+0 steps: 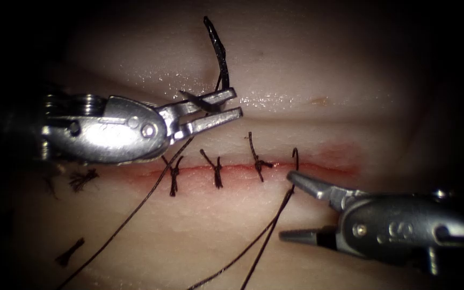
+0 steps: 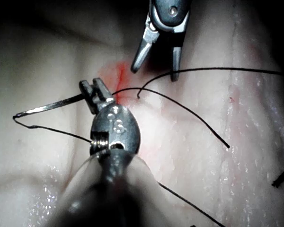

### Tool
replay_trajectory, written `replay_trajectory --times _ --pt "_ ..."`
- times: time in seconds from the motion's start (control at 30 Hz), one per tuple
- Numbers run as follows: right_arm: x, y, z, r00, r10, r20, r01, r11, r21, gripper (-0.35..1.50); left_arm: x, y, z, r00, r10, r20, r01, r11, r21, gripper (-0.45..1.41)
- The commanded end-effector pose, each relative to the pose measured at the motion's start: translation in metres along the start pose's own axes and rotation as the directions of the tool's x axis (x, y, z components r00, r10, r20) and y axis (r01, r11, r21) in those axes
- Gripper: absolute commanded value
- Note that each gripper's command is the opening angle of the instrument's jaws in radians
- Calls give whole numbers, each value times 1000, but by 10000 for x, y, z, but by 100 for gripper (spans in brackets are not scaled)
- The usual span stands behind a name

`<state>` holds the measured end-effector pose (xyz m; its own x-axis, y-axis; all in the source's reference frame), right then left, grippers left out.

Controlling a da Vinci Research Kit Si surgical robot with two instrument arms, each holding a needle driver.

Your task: Wound Closure

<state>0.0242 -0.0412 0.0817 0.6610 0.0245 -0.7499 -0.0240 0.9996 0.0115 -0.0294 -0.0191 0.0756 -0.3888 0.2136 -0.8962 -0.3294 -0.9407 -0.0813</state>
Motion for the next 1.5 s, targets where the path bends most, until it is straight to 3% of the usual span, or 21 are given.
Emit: replay_trajectory --times 0.03,0.43,0.47,0.5,0.57,0.73,0.93,1.2,1.5 --pt "1 -4 13 1000 -5 -4 5 1000 2 136 -3 4 6 1000 -1 -1 1 1000 -1 -45" --pt "-8 -2 28 1000 -11 5 11 1000 9 116 -3 4 5 1000 -1 -2 1 1000 -2 -45" --pt "-8 -3 30 1000 -12 7 12 1000 10 98 -3 4 5 1000 -1 -2 1 1000 -2 -45" --pt "-8 -4 32 1000 -13 6 13 1000 23 66 -3 4 5 1000 -1 -2 1 1000 -2 -45" --pt "-9 -5 32 1000 -18 9 17 997 81 -35 -3 4 5 1000 -1 -2 1 1000 -3 -45" --pt "-7 -10 22 1000 -23 1 23 995 97 -35 -4 3 5 1000 -1 -2 1 1000 -3 -45" --pt "24 -40 -1 999 -23 -39 28 994 107 -35 -3 4 5 1000 -1 -2 1 1000 -2 -45" --pt "105 -90 -35 993 -43 -106 56 991 125 -35 -3 4 6 1000 -1 -1 1 1000 -1 -45" --pt "209 -114 -61 980 -65 -186 89 988 125 -35 -3 5 8 1000 0 4 0 1000 -3 -45"
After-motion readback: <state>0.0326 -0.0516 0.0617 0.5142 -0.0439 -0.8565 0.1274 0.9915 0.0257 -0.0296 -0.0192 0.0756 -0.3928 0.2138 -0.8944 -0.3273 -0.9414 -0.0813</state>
